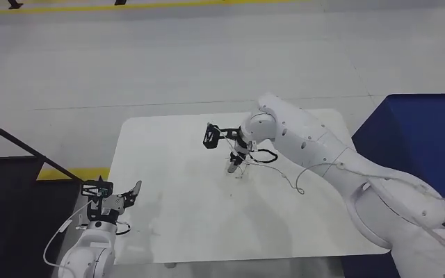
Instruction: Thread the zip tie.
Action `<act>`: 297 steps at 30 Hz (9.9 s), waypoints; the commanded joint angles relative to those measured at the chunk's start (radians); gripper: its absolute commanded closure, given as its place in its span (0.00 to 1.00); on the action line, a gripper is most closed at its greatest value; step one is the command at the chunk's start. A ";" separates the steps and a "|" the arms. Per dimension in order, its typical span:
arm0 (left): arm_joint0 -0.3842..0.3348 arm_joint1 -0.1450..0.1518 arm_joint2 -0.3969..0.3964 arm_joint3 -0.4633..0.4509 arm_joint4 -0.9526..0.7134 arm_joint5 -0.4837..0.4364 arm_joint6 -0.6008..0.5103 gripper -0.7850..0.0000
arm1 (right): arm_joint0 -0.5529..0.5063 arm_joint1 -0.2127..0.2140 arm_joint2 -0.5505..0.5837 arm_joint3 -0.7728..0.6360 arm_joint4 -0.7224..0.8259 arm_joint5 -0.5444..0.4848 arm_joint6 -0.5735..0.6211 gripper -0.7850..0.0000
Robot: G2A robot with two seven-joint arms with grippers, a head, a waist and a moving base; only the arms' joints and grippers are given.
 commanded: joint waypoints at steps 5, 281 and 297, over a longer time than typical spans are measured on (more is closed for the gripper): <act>0.000 0.000 0.000 0.000 0.000 0.000 0.000 0.00 | 0.002 -0.002 -0.025 0.053 0.027 -0.056 -0.056 0.72; 0.000 0.000 0.000 0.000 0.000 0.000 0.000 0.00 | -0.067 -0.295 -0.025 0.632 -0.337 -0.315 -0.425 0.85; 0.000 0.000 0.000 0.000 0.000 0.000 0.000 0.00 | -0.067 -0.318 -0.024 0.657 -0.329 -0.315 -0.434 0.76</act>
